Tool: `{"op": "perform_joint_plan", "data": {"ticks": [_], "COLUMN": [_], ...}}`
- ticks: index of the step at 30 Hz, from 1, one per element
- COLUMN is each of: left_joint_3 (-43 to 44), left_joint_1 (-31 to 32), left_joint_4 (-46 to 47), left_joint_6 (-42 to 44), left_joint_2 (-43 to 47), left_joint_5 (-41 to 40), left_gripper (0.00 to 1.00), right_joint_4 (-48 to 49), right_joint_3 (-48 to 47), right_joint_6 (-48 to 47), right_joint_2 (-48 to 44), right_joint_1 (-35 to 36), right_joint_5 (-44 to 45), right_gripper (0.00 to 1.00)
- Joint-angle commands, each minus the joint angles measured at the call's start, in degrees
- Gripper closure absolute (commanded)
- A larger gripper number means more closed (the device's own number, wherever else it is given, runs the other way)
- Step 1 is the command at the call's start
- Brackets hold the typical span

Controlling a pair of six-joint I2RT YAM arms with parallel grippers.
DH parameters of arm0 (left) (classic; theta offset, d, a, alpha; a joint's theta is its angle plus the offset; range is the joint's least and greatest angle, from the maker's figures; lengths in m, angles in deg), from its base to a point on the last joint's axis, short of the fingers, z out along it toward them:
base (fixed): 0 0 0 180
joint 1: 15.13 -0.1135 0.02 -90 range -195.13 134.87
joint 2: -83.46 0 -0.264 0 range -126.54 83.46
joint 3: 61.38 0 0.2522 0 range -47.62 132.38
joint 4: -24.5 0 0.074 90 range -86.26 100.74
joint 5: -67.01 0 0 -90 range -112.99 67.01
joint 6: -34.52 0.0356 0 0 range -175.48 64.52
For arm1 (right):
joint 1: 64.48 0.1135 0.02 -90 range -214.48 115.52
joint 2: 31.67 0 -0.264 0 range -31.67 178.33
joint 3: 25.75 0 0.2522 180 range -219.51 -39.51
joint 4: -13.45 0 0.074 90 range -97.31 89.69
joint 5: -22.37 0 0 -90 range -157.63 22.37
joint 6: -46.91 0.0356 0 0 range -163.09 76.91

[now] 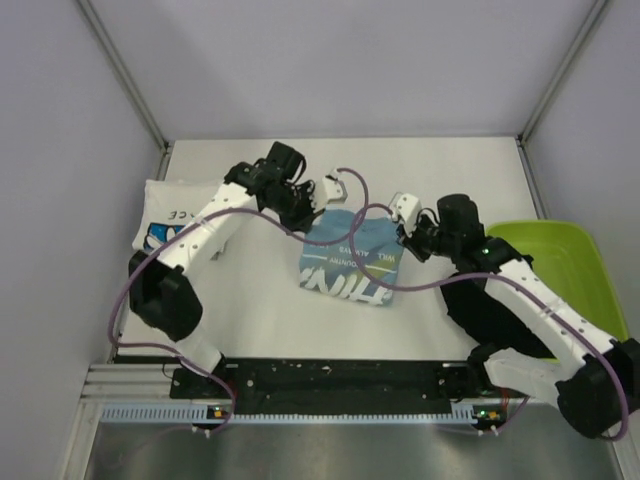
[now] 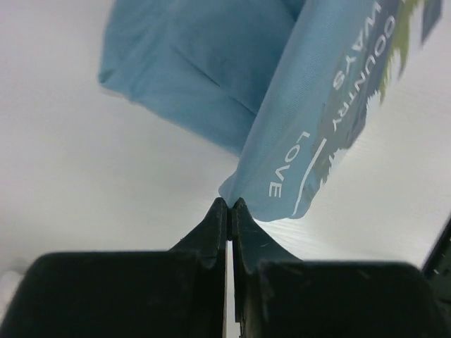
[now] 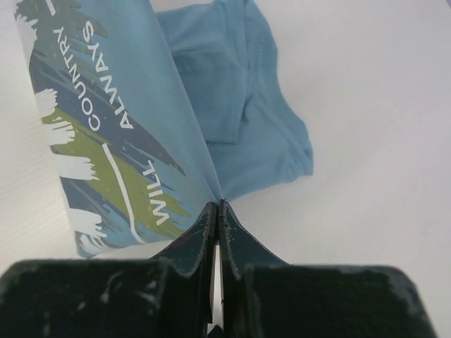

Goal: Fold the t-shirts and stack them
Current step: Fold the long partially folded tshirt into a neat square

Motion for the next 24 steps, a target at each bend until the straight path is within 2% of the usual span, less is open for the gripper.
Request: {"op": "perform_joint_plan", "data": {"ticks": [1,6,14,21,24], "left_joint_3": [13.5,24.4,29.2,32.8,34.3], "left_joint_1": [-3.4,-4.3,-4.3,-4.3,-4.4], "left_joint_4": [3.5,1.8,9.7,11.3,11.2], "left_joint_6": [-4.1,-5.8,-8.4,-10.4,-12.5], "left_joint_2": [-10.2,-21.8,-29.9,-37.6,-39.9], "left_joint_5": [-4.1,-4.6,-8.6,-13.0,-14.2], "left_gripper": [1.00,1.00,1.00,1.00,0.95], "right_joint_4": [9.6,14.8,15.2,20.6,20.7], "right_joint_3": [-4.2,-9.4,-14.4,-17.4,-20.1], "right_joint_6": [0.7,-0.7,-0.8,-0.9,0.2], "right_joint_2": [7.9,19.3,30.8,38.8,42.4], "right_joint_1": [-6.3,-10.7,-13.0,-13.3,-13.4], "right_joint_5": [-1.1,-1.9,2.0,3.7,4.6], "right_gripper": [1.00,1.00,1.00,1.00,1.00]}}
